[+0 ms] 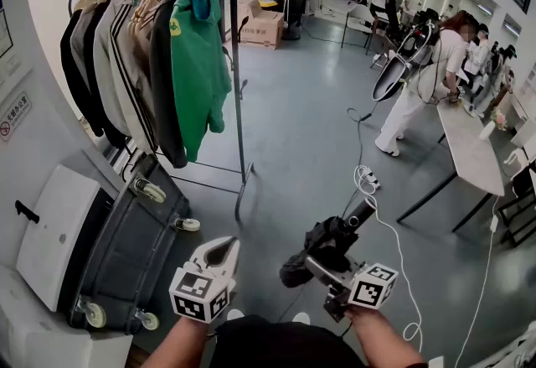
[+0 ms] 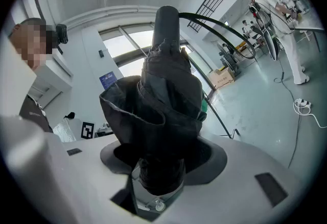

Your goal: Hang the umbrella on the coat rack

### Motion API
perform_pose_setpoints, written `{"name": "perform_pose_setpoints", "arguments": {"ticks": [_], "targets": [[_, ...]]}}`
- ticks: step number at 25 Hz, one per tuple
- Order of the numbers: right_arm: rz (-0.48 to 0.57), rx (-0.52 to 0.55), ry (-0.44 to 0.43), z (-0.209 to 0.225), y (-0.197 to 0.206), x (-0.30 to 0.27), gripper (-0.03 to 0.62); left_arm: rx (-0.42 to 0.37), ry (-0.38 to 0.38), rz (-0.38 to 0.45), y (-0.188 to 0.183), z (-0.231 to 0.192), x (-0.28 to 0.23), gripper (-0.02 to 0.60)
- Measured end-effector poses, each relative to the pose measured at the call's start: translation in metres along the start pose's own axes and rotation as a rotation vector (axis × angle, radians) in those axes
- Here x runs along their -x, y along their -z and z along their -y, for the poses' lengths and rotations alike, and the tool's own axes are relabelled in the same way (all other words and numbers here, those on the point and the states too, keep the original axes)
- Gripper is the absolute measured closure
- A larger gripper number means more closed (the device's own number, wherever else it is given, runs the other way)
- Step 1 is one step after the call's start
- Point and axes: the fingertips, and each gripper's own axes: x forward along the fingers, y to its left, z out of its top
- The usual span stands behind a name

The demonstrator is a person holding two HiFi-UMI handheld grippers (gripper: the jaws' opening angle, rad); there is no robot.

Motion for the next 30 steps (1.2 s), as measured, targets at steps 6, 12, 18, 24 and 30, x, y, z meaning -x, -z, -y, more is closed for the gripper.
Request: {"name": "perform_pose_setpoints", "arguments": {"ticks": [6,12,18,24,30], "targets": [[0.005,0.002,0.004,0.001,0.001,0.001,0.373,-0.004,0.001,-0.005,0.000,-0.001,0.000,0.566],[0.016,-0.001,0.003,-0.001,0.000,0.000,0.375,0.003,-0.007,0.003,-0.002,-0.003,0.003,0.566],[0.016,-0.002,-0.018,-0.007,0.002,-0.003,0.373,0.008,-0.011,0.006,0.002,-0.011,0.005,0.566],[0.037,-0.057,-0.034,-0.013,0.006,-0.006,0.373,0.024,-0.004,0.008,0.010,-0.021,0.018,0.566],[0.039,-0.053,-0.010,-0.027,0.016,-0.028,0.373,0.028,0.005,0.011,0.015,-0.050,0.039,0.566]]}}
